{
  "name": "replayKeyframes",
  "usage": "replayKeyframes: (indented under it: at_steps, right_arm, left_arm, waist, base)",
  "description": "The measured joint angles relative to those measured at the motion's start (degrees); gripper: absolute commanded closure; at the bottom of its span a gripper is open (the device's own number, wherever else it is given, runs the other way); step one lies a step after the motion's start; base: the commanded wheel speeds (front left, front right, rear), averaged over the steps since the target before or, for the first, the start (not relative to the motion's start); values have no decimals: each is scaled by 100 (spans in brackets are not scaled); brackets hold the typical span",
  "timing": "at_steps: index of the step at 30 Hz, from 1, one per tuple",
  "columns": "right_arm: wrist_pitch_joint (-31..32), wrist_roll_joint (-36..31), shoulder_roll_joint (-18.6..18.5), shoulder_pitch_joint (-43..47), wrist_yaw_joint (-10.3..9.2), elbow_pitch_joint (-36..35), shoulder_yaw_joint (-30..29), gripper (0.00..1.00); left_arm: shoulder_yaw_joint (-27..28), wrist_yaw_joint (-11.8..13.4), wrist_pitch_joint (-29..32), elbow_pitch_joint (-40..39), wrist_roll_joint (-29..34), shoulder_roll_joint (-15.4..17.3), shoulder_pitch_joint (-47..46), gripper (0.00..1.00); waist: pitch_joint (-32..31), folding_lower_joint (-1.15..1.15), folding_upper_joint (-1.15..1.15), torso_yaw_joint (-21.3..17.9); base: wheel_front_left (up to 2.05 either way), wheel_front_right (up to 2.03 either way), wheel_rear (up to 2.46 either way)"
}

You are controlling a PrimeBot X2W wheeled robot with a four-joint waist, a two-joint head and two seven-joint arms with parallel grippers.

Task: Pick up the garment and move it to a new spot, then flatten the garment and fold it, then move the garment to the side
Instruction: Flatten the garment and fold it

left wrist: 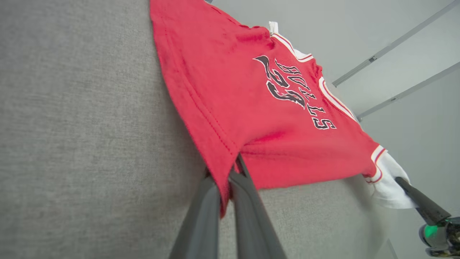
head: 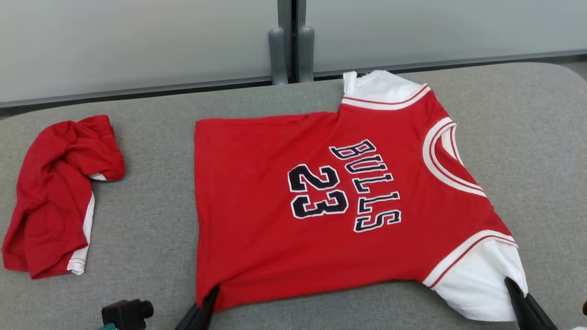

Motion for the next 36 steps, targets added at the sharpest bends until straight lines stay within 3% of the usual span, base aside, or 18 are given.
replayKeyframes:
  at_steps: [9,16,30,31,33,34,35,36]
  right_arm:
    - [349,115,137,-481,0,-383,-34,100]
    - [738,221,-69,-1168,0,-591,-26,100]
    - [1349,25,-286,-2530,0,164,352,100]
    - [1381,21,-301,-2627,0,237,385,100]
    - [1403,-36,-326,-2802,0,375,410,100]
    - [1406,-37,-335,-2891,0,441,413,83]
    - [1410,-53,-348,-2967,0,503,426,62]
    - [1411,-71,-359,-3041,0,548,447,22]
  left_arm:
    - [49,32,181,-426,-245,37,113,100]
    - [372,-75,526,-745,-792,98,-246,100]
    - [584,-57,1161,-625,-1334,94,-1006,100]
    - [586,-49,1185,-599,-1335,89,-1062,91]
    - [590,-22,1237,-575,-1344,69,-1151,36]
    - [625,0,1236,-564,-1373,38,-1189,0]
    - [659,14,1235,-552,-1417,5,-1222,0]
    - [671,36,1245,-542,-1434,-1,-1262,0]
  waist:
    - [172,0,0,-37]
    - [352,0,0,-27]
    - [806,0,0,128]
    - [834,0,0,145]
    - [876,0,0,177]
    - [895,0,0,192]
    - [909,0,0,206]
    - [921,0,0,216]
  base:
    - [0,0,0]
    - [0,0,0]
    - [0,0,0]
    - [0,0,0]
    - [0,0,0]
    - [0,0,0]
    - [0,0,0]
    - [0,0,0]
